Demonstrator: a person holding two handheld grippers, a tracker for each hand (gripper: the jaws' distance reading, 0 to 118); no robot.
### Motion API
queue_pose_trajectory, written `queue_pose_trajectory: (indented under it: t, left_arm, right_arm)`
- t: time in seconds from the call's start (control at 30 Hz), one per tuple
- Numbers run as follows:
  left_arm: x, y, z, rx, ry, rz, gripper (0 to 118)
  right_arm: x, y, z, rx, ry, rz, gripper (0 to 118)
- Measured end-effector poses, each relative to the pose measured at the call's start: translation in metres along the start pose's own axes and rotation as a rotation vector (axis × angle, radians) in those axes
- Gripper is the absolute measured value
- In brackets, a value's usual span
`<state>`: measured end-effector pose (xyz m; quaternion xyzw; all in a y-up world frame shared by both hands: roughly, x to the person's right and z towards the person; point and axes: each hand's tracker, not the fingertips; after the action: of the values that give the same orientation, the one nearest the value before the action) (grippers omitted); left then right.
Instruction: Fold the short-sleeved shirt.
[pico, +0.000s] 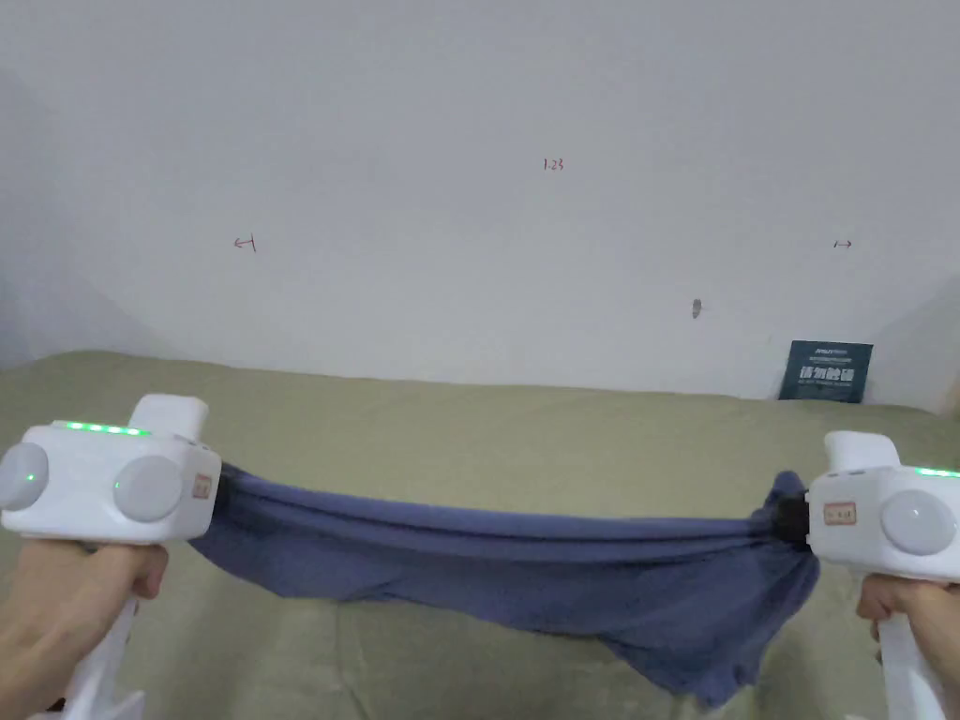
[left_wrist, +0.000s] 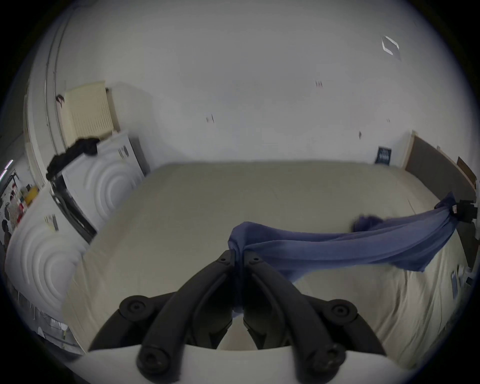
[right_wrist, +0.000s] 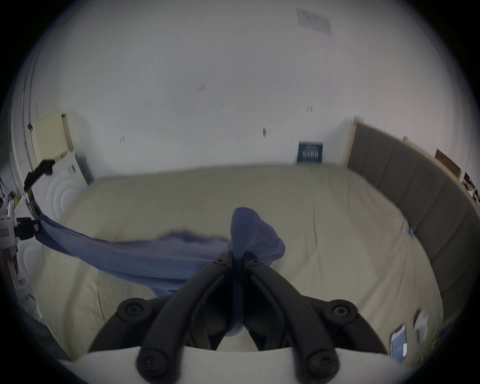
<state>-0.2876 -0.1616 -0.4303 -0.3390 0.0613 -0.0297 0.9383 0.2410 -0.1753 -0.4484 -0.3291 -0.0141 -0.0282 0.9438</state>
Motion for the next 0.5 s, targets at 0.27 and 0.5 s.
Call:
queue_pose_trajectory:
  t: [0.27,0.5]
  left_arm:
    - [-0.005,-0.158,0.06,-0.171,-0.07,-0.059,4]
    - [-0.029,-0.232,0.105,-0.23,-0.106,0.024,4]
  right_arm:
    - [0.022,-0.167,0.058,-0.13,0.011,0.004,8]
    - [0.026,-0.242,0.115,-0.157,0.02,-0.051,8]
